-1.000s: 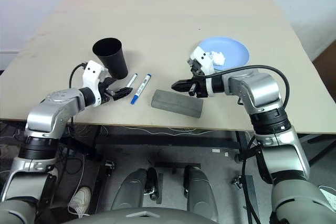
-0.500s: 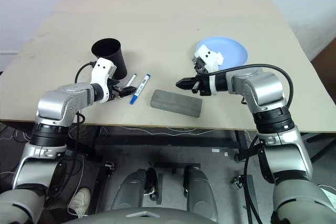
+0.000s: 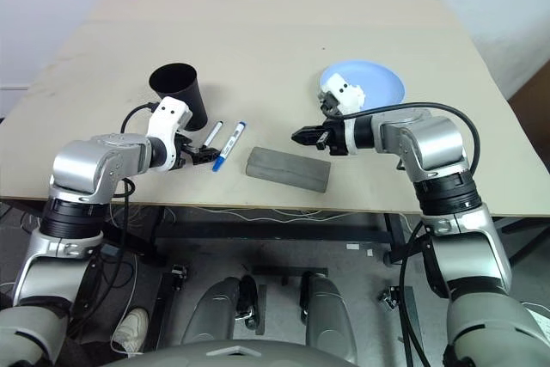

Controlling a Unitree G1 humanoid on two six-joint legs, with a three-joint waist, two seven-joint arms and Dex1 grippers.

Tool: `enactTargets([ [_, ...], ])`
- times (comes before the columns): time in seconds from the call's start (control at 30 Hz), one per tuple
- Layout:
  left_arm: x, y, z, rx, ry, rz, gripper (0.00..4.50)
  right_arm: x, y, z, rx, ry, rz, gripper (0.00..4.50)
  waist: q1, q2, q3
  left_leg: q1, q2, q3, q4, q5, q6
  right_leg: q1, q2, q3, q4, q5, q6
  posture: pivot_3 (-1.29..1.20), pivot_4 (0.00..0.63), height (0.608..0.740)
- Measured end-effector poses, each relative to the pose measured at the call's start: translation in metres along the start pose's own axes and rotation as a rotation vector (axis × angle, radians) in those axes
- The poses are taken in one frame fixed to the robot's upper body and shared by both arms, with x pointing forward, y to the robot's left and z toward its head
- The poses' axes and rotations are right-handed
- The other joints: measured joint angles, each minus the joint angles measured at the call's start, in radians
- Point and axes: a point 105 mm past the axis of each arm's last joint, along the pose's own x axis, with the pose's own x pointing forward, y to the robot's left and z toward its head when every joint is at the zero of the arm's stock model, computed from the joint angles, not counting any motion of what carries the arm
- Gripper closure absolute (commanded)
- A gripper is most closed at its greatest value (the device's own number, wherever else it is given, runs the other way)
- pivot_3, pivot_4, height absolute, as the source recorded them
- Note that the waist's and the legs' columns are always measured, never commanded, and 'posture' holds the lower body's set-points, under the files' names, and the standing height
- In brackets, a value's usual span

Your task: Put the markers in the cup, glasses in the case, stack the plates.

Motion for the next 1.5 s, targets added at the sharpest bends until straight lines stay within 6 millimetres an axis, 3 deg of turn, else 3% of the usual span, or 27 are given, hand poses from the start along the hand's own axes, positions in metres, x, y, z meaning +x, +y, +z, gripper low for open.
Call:
enactTargets([
  [0.1, -0.002, 0.001, -0.001, -0.024, 0.006, -0.004, 0.00, 0.000, -0.001, -0.001, 0.004, 0.001, -0.004, 4.47, -0.001, 0.000, 0.000, 0.000, 0.000, 0.000, 0.000, 0.000, 0.000, 0.000, 0.000, 0.000, 0.000, 0.000, 0.000, 0.00, 0.150, 0.710],
  [0.2, -0.003, 0.001, -0.001, -0.047, 0.008, 0.000, 0.63, 0.000, -0.002, -0.001, 0.004, 0.002, -0.008, 4.50, -0.001, 0.000, 0.000, 0.001, 0.000, 0.000, 0.000, 0.000, 0.000, 0.001, 0.000, 0.000, 0.000, 0.000, 0.000, 0.00, 0.150, 0.710],
  [0.5, -0.010, 0.002, -0.009, -0.093, 0.055, -0.009, 3.78, -0.001, -0.007, -0.001, 0.009, 0.008, -0.028, 4.50, 0.001, 0.000, 0.000, 0.003, 0.000, -0.001, 0.000, 0.000, 0.000, 0.003, 0.000, 0.000, -0.001, 0.000, 0.000, 0.00, 0.150, 0.710],
  [0.57, -0.011, 0.001, -0.010, -0.093, 0.059, -0.017, 4.25, -0.001, -0.008, -0.001, 0.010, 0.009, -0.029, 4.50, 0.001, 0.000, 0.000, 0.003, 0.000, -0.001, 0.000, 0.000, 0.000, 0.003, -0.001, 0.000, -0.001, 0.000, 0.000, 0.00, 0.150, 0.710],
  [0.93, -0.017, -0.002, -0.012, -0.097, 0.069, -0.065, 4.25, -0.001, -0.010, -0.002, 0.014, 0.011, -0.039, 4.50, 0.001, 0.000, 0.000, 0.002, 0.000, -0.001, 0.000, 0.000, 0.000, 0.003, -0.001, 0.000, -0.001, 0.000, 0.000, 0.00, 0.150, 0.710],
  [1.07, -0.023, -0.011, -0.004, -0.077, 0.032, -0.142, 4.25, 0.001, -0.009, -0.002, 0.015, 0.009, -0.036, 4.50, 0.001, 0.000, 0.000, 0.002, 0.000, -0.001, 0.000, 0.000, 0.000, 0.002, -0.001, -0.001, -0.001, 0.000, 0.000, 0.00, 0.150, 0.710],
  [1.2, -0.035, -0.005, 0.003, -0.026, 0.001, -0.136, 4.25, 0.001, -0.009, -0.002, 0.016, 0.008, -0.034, 4.50, 0.001, 0.000, 0.000, 0.002, 0.000, -0.001, -0.001, 0.000, 0.000, 0.002, -0.001, -0.001, -0.002, 0.000, 0.000, 0.00, 0.150, 0.710],
  [1.33, -0.042, -0.011, 0.013, 0.046, -0.077, -0.175, 4.25, 0.002, -0.009, -0.002, 0.016, 0.007, -0.033, 4.50, 0.002, 0.000, 0.000, 0.001, 0.000, -0.001, -0.001, 0.000, 0.000, 0.002, -0.001, -0.001, -0.002, 0.000, 0.000, 0.00, 0.150, 0.710],
  [1.5, -0.054, -0.027, 0.039, 0.145, -0.309, -0.280, 4.25, 0.003, -0.008, -0.001, 0.011, 0.001, -0.029, 4.50, 0.003, 0.000, 0.000, 0.000, 0.000, -0.001, -0.001, 0.000, 0.000, 0.001, -0.002, -0.001, -0.003, 0.000, 0.000, 0.00, 0.150, 0.710],
])
